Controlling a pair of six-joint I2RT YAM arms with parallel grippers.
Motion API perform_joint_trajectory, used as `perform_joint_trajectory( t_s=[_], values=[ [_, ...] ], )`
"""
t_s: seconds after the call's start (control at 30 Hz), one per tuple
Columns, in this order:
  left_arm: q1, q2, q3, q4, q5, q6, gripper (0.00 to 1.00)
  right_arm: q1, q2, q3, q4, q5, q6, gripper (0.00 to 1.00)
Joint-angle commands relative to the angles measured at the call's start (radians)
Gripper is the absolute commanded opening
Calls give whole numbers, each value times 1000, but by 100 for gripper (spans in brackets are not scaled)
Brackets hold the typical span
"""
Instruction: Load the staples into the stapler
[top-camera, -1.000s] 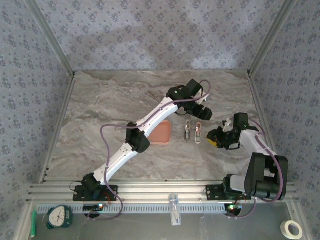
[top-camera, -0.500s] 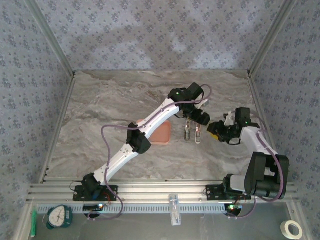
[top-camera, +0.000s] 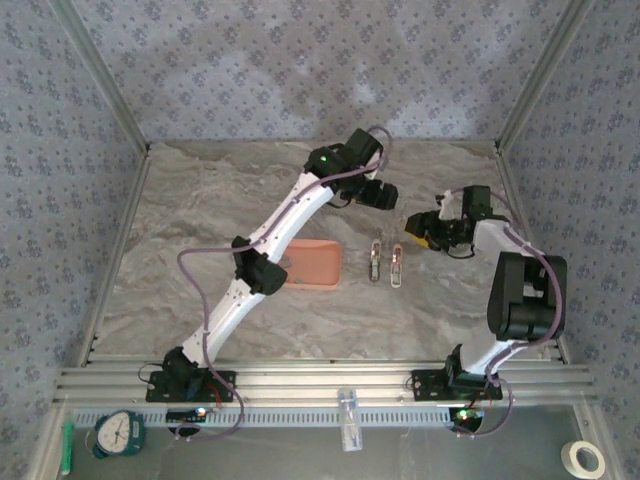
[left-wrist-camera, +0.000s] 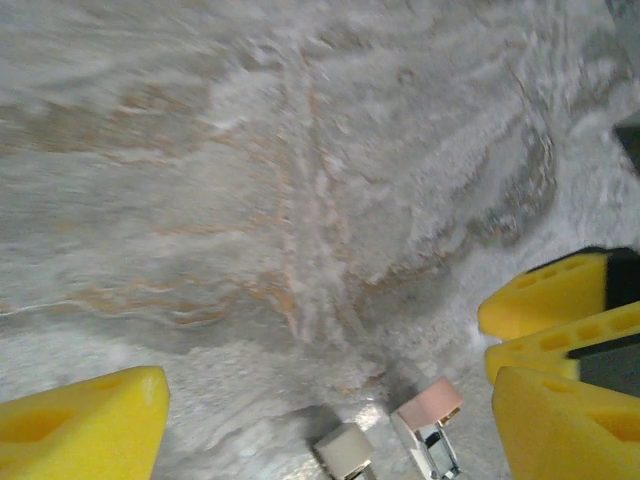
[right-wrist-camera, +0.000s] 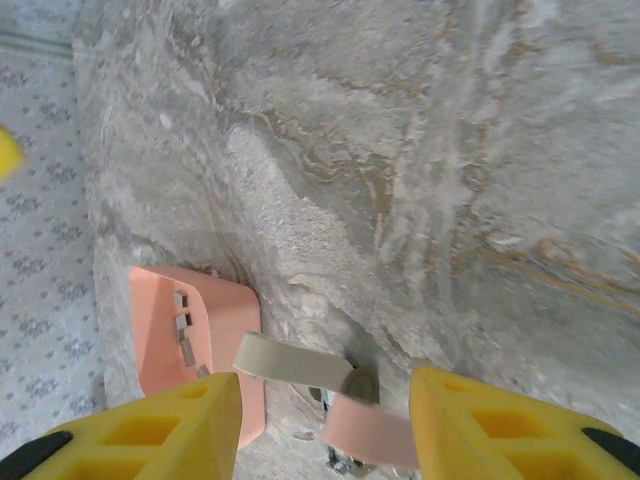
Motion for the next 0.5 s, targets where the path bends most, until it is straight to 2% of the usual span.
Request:
perform_joint_trajectory(
  t_s=[0.0,0.47],
  values=[
    [16,-78,81,-97,-80,-39,84,24,43,40,3,-52,-51,50],
    [25,-142,80,-337,-173,8,86,74,159,90,-68,-112,-154,49]
  ],
)
